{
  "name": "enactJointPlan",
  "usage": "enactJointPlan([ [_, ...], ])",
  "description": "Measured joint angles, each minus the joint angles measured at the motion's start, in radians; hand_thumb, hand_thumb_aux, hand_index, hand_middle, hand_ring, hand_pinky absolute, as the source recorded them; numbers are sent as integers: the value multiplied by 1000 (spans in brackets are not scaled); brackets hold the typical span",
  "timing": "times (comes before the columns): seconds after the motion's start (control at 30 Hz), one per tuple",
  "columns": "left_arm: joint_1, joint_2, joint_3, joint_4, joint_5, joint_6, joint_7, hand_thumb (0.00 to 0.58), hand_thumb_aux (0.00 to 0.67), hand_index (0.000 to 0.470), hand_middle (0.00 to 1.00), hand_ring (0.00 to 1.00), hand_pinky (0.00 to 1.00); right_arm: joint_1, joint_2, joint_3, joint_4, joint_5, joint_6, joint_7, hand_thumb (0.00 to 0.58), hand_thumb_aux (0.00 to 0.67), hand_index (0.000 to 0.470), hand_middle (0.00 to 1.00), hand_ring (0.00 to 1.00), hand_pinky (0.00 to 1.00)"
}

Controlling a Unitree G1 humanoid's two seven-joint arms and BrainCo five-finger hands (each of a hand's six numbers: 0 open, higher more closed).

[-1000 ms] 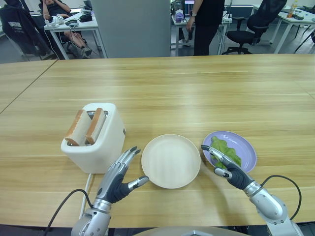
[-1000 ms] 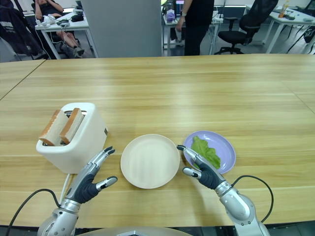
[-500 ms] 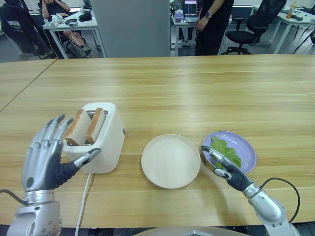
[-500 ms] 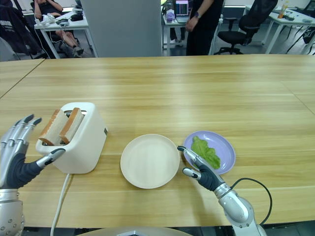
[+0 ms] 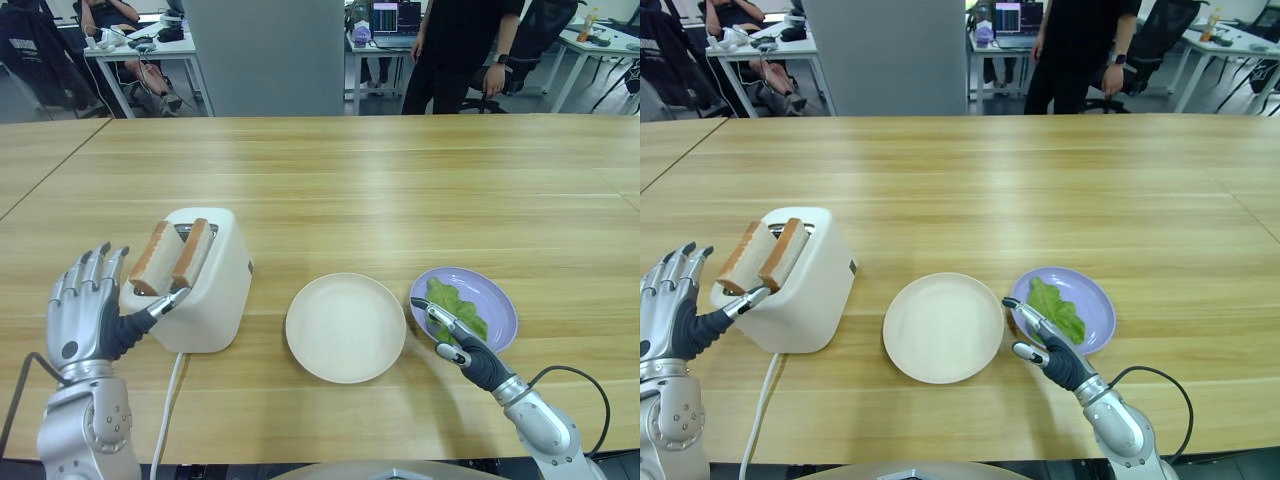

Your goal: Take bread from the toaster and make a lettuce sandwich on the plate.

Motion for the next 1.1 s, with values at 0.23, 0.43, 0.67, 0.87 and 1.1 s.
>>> enactJointPlan([
  [0.23,-92,32,-5,63,25,80,-21,0,0,0,0,0,0,-1,0,-3,6,1,0,-5,0,0,0,0,0,0],
  [0.43,-91,87,8,90,25,112,-28,0,0,0,0,0,0,-1,-1,-8,22,2,-1,-14,0,0,0,0,0,0],
  [0.67,-74,97,-28,102,56,133,-31,255,168,115,0,0,0,-11,-2,-14,27,10,-1,-14,0,0,0,0,0,0],
  [0.87,-37,99,-80,134,119,157,-55,227,147,101,0,0,0,-11,-8,-40,27,31,-1,-14,0,0,0,0,0,0],
  [1.1,-22,99,-118,106,157,169,-66,470,378,260,0,0,0,-12,-10,-51,27,45,-1,-14,0,0,0,0,0,0],
])
